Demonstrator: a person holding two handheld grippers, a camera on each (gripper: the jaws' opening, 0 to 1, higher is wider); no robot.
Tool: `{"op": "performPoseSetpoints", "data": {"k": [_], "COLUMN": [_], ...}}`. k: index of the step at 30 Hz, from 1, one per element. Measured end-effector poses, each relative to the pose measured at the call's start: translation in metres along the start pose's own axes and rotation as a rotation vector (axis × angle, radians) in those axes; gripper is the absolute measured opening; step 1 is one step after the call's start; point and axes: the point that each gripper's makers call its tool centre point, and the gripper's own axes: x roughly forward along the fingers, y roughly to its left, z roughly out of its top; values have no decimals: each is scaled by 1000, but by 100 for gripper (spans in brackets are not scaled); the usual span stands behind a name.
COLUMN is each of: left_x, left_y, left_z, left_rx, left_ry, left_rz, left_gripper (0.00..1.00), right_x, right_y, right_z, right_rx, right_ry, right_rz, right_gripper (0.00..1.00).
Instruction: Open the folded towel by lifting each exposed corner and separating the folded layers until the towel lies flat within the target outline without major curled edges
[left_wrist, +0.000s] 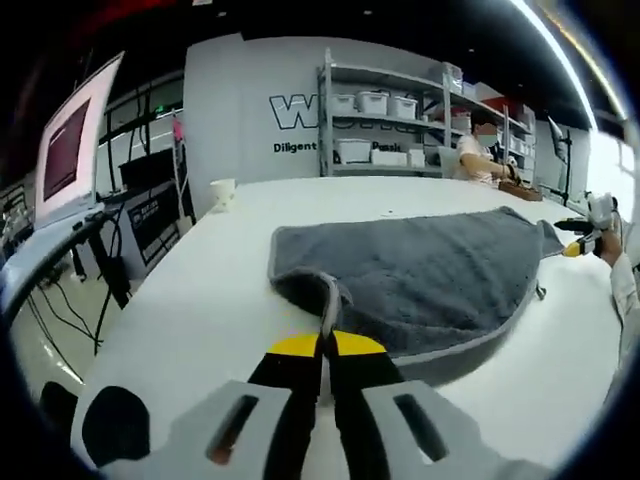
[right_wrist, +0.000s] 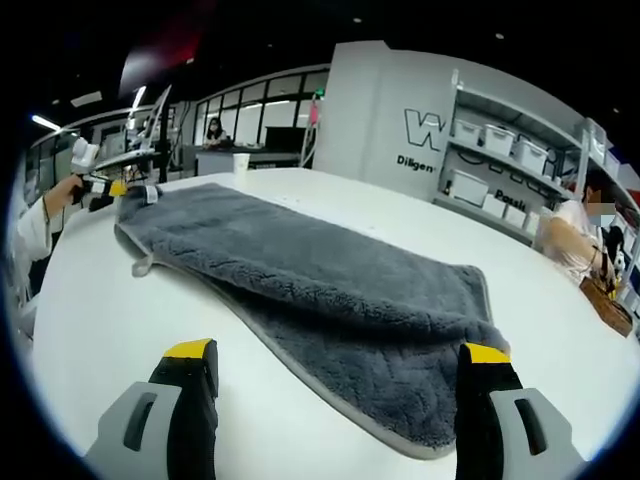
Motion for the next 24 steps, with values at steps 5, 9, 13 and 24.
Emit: {"op": "performPoseSetpoints", "data": {"k": [5,9,13,24], "left_x": [-3,-6,-11,-9], "left_y": [5,6,4,9], "left_z": [-14,-21,-28,-40], "left_rx": [4,-17,-22,-4], "left_ry": [34,50,70,139], "left_rz": [24,28,25,28], "left_gripper": [1,2,2,6], "right_x": [0,1,1,2], "right_y": [0,2,2,2], "right_z": [-1,-1,-2,-2], "right_rx": [3,-3,-5,-3], "right_ry": [3,9,12,12], "right_rz": [-1,3,5,8], "right_gripper": [99,99,99,99]}}
